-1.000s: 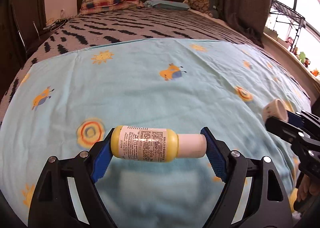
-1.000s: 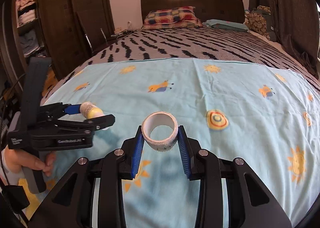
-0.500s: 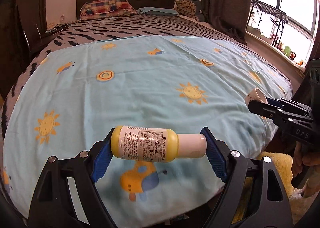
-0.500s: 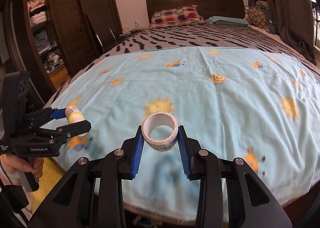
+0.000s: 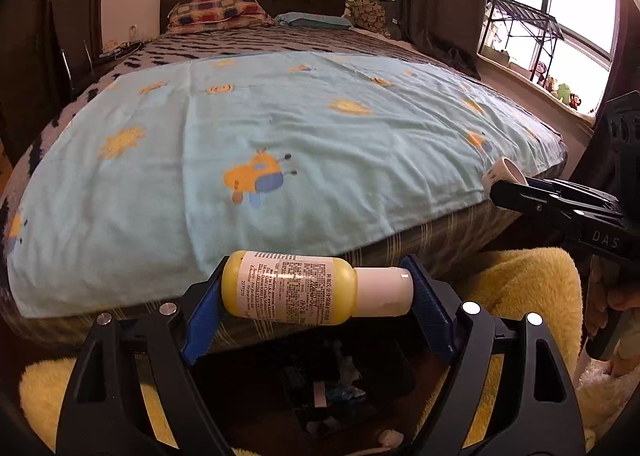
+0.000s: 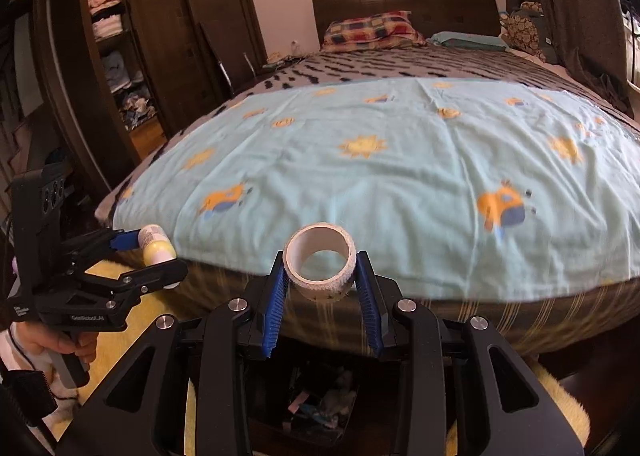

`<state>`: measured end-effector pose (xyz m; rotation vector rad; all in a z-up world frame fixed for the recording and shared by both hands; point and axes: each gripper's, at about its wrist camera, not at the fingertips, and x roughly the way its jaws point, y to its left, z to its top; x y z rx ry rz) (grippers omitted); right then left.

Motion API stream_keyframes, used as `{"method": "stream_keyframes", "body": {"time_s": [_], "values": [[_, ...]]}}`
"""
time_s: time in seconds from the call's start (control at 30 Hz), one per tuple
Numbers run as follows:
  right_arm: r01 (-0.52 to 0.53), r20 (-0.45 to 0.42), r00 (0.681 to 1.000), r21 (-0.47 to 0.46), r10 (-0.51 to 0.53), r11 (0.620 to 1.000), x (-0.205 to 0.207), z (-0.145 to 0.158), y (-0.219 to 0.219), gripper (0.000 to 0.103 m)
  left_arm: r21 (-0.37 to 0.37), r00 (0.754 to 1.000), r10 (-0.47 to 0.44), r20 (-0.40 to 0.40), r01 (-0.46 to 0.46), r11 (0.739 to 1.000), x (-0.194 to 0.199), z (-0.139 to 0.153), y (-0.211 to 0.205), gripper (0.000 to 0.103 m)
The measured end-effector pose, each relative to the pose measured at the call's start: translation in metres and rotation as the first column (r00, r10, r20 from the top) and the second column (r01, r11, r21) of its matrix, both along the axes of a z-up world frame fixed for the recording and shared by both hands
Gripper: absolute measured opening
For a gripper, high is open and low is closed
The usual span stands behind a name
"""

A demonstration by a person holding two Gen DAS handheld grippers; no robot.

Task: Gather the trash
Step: 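Lower the yellow bottle and tape roll into the bin and open both grippers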

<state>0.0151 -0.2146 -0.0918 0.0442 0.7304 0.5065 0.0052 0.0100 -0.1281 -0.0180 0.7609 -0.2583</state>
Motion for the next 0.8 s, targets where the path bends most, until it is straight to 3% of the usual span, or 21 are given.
{"method": "stream_keyframes", "body": {"time_s": [0.23,0.4,0.57,0.8], "values": [[-0.002,-0.108,0.994,0.006,0.003,1.000,-0.014,-0.046,0.010,0.035,-0.014,0.995,0.019,-0.100,-0.021,1.000,-0.019,-0.051,0.003,0.079],[0.007,-0.196,0.981,0.023,-0.002,1.000,-0.014,-0.084,0.018,0.035,0.031,0.992,0.028,-0.126,-0.024,0.999,-0.022,-0.084,-0.002,0.079],[0.009,-0.271,0.963,0.032,0.000,0.999,-0.008,-0.117,0.028,0.035,0.001,0.974,0.029,-0.225,-0.030,1.000,-0.013,-0.121,-0.002,0.079],[0.009,-0.369,0.929,0.031,0.003,0.999,-0.002,-0.153,0.034,0.035,-0.021,0.953,0.028,-0.301,-0.036,0.999,-0.002,-0.144,0.001,0.079]]}}
